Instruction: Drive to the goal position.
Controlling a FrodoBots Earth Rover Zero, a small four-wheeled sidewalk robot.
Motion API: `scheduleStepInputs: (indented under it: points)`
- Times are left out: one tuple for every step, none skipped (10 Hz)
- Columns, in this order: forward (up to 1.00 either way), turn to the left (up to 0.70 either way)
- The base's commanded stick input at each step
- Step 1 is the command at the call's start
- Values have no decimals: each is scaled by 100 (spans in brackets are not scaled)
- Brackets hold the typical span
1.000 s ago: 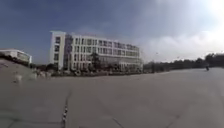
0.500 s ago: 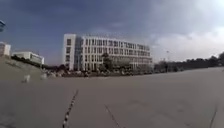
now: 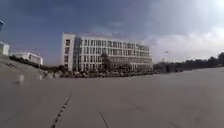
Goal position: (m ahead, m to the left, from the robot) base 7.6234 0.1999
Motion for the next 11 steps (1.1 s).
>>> scheduleStepInputs:
  points:
    - [70,-33]
    - [70,-34]
    - [70,-35]
    - [70,-35]
    - [70,-34]
    - [70,-30]
    - [70,-26]
    - [70,-23]
    - [70,-19]
    - [70,0]
    - [70,0]
